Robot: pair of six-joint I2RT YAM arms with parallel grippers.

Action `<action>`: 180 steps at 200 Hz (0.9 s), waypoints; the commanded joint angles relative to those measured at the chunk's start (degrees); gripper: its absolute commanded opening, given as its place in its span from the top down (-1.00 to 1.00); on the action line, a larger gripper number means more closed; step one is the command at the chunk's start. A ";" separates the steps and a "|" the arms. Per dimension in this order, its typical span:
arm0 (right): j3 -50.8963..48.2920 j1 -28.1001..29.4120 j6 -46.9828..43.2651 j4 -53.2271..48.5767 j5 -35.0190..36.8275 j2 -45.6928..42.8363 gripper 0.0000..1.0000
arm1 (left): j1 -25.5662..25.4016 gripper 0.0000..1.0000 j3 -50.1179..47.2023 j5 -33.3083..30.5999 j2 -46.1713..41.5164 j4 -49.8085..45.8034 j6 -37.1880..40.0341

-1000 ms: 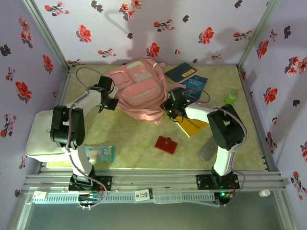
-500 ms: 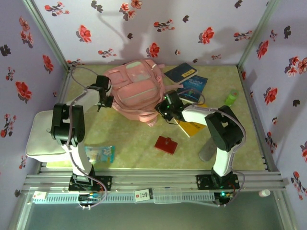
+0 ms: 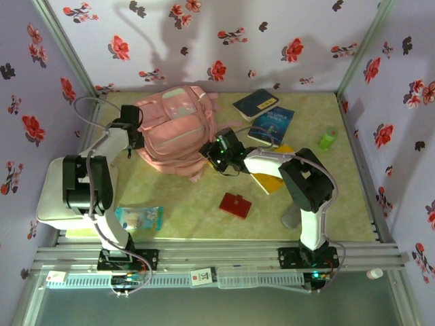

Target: Pack books, pencil case, and school supplies into a backpack

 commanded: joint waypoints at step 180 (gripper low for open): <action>-4.37 -17.44 -20.83 -25.60 26.57 -12.68 -0.62 | -12.61 -0.99 -4.02 29.61 -20.98 -4.16 -8.96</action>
